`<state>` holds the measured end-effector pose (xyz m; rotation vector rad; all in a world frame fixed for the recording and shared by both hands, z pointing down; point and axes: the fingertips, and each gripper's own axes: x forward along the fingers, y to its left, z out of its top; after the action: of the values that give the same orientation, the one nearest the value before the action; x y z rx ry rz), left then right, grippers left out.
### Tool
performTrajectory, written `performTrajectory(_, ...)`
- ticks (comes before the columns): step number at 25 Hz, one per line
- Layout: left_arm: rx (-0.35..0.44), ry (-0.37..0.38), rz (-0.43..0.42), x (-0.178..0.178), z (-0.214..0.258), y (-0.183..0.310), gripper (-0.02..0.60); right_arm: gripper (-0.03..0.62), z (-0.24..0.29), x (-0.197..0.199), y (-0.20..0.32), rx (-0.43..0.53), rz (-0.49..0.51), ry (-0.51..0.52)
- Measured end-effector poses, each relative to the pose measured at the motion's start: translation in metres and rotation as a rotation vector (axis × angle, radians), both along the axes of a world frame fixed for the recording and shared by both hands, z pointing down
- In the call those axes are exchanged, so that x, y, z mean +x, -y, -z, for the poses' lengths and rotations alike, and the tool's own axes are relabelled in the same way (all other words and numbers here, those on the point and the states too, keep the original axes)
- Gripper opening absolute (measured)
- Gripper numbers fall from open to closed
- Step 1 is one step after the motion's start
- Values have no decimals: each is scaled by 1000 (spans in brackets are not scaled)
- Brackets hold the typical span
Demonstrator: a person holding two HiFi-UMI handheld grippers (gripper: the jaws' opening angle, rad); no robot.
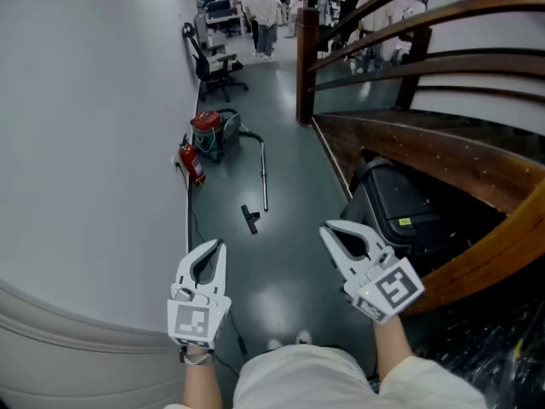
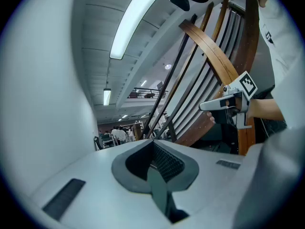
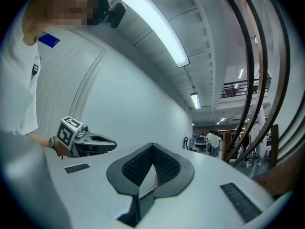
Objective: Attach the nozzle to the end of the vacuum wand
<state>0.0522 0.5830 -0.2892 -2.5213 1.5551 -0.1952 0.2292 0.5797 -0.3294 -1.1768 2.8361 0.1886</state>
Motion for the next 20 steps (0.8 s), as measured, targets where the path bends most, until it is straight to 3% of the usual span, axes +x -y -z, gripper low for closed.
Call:
performTrajectory(5, 1, 6, -7, 6, 1, 5, 0, 28, -3, 5, 4, -11, -6, -30)
performTrajectory(8, 0, 5, -7, 6, -1, 8, 0, 28, -4, 10, 6, -17, -14, 7)
performTrajectory(20, 14, -51, -3, 3, 2, 17, 0, 28, -12, 6, 10, -41, 40, -11)
